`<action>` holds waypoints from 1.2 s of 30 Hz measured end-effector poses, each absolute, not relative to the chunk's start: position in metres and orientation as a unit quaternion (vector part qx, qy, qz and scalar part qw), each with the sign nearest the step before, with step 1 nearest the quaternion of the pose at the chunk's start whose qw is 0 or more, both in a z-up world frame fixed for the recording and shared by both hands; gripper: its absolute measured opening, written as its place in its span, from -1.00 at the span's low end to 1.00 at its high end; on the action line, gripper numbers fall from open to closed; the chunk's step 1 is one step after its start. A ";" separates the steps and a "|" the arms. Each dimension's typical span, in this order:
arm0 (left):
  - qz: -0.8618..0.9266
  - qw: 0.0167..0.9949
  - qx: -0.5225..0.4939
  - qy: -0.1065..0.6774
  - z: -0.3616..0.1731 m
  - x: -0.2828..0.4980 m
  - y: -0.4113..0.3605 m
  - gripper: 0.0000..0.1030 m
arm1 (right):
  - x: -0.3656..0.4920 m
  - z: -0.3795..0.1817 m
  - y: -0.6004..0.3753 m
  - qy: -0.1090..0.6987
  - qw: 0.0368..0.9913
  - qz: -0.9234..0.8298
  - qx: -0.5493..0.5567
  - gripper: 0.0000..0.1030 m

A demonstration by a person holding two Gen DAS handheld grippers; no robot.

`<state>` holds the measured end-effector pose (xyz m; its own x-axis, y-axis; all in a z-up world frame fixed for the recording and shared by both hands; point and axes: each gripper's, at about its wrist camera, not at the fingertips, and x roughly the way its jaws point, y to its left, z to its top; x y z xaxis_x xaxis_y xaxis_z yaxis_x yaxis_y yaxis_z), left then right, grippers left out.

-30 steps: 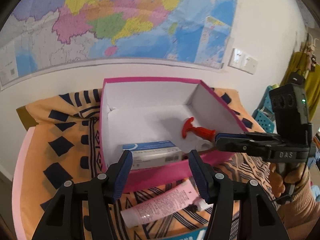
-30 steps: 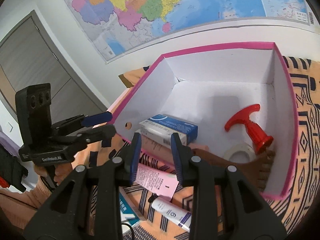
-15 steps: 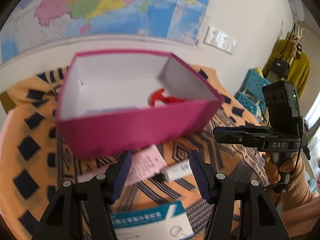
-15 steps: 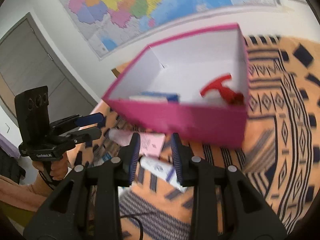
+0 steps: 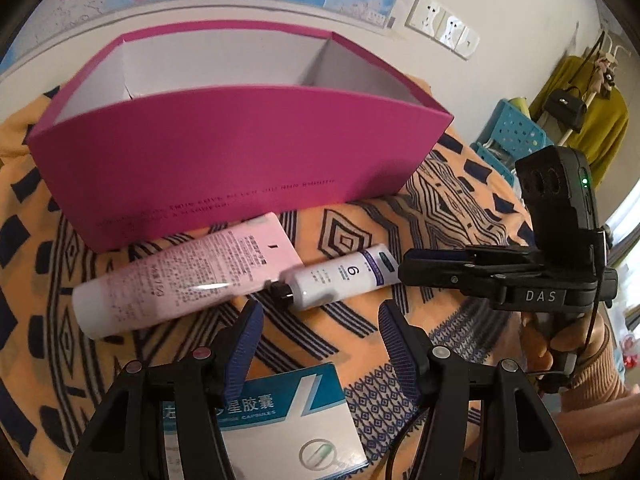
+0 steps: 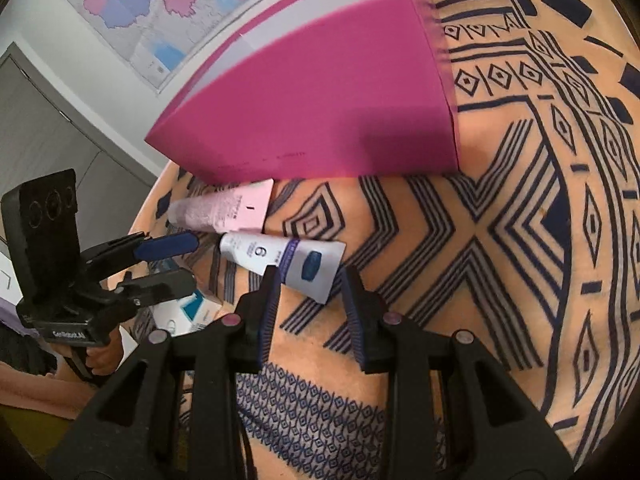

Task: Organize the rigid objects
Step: 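Move the right gripper to the white tube with the blue label, then close the right gripper on the white tube's cap end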

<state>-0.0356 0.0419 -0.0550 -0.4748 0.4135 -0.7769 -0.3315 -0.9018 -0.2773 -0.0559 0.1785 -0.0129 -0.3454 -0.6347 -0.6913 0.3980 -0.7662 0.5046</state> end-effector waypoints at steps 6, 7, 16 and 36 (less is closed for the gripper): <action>0.858 0.211 -0.467 -0.043 -0.057 -0.038 0.046 0.14 | -0.056 -0.016 0.178 -0.126 0.319 -0.813 0.472 -0.32; 0.858 0.210 -0.467 -0.043 -0.057 -0.040 0.046 0.14 | -0.055 -0.016 0.177 -0.125 0.319 -0.813 0.470 -0.31; 0.858 0.212 -0.467 -0.036 -0.058 -0.043 0.054 0.03 | -0.055 -0.018 0.164 -0.118 0.328 -0.815 0.463 -0.28; 0.867 0.207 -0.453 -0.022 -0.050 -0.036 0.057 0.10 | -0.050 -0.014 0.167 -0.144 0.338 -0.812 0.454 -0.12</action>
<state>-0.0361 0.0572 -0.0504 -0.5036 0.3797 -0.7760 -0.3390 -0.9130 -0.2268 -0.0500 0.1674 -0.0140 -0.3604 -0.6789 -0.6396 0.4184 -0.7306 0.5397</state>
